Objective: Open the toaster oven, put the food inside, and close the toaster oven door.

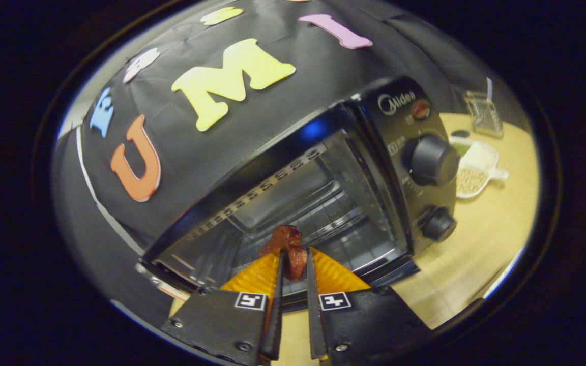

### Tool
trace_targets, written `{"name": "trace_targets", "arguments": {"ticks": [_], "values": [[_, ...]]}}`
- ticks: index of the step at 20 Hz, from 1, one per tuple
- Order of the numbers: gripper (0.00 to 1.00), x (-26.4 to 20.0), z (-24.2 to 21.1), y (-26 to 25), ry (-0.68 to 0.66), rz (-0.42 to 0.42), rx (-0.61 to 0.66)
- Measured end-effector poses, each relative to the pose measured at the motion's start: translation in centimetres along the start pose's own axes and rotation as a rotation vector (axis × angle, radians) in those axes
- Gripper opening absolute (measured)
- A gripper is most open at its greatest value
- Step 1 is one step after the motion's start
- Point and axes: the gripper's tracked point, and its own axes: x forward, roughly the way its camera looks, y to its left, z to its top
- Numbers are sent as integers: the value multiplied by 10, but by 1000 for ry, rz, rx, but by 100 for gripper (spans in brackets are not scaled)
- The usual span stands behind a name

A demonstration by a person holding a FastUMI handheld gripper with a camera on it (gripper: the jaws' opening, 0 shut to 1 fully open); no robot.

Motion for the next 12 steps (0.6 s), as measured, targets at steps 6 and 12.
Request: {"name": "trace_targets", "arguments": {"ticks": [6, 12], "values": [[33, -41, -3, -5, -40, -78, -163], [41, -106, -10, 4, -66, -25, -193]]}}
